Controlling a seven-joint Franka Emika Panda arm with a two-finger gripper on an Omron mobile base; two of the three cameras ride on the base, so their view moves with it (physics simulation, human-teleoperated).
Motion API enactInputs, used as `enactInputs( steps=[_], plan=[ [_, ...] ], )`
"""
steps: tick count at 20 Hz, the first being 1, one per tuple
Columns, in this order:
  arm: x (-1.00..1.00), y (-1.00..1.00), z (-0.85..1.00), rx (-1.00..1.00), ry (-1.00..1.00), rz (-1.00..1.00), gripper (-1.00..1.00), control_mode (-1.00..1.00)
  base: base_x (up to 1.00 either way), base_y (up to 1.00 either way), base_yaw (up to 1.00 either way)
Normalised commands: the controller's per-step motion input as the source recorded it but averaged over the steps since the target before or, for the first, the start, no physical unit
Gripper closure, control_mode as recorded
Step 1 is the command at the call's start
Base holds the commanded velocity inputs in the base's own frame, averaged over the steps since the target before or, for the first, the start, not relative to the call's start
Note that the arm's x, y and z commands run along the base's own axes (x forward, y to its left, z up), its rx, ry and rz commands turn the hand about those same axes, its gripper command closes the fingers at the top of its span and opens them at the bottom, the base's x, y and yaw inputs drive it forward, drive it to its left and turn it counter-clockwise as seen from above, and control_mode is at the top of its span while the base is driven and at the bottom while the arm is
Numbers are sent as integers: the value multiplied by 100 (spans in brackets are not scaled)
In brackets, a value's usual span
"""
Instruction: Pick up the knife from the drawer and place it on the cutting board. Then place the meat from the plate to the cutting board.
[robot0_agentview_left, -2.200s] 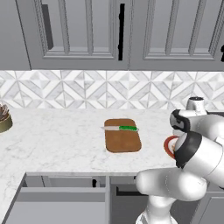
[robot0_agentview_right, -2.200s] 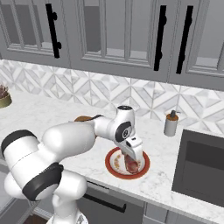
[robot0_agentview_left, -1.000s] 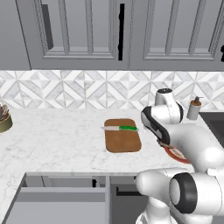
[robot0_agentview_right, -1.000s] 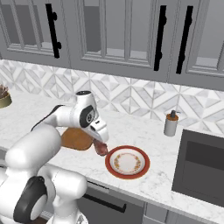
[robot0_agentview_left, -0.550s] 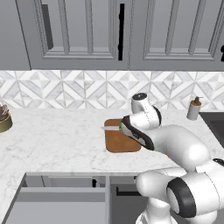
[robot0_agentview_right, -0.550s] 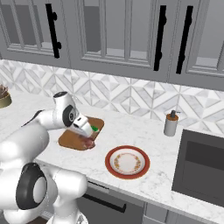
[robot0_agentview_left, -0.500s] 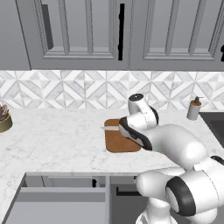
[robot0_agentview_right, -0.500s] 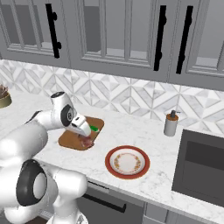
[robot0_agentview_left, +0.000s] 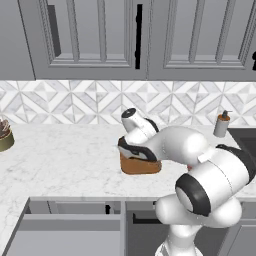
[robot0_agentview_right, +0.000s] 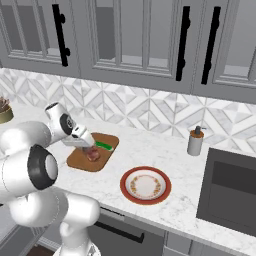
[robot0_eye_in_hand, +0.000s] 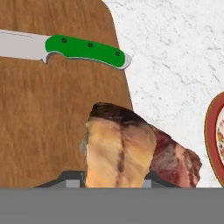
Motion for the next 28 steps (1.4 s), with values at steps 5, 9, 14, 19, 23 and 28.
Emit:
enactInputs(
  steps=[5, 9, 14, 19, 23, 28],
  plan=[
    [31, 21, -13, 0, 5, 0, 100, -100, 0, 0, 0],
    [26, 4, -23, 0, 0, 0, 100, -100, 0, 0, 0],
    [18, 1, -31, 0, 6, 0, 100, -100, 0, 0, 0],
    [1, 0, -32, 0, 4, 0, 100, -100, 0, 0, 0],
    [0, 0, -26, 0, 0, 0, -100, -100, 0, 0, 0],
    [-8, 0, -6, 0, 0, 0, -100, -100, 0, 0, 0]
  ],
)
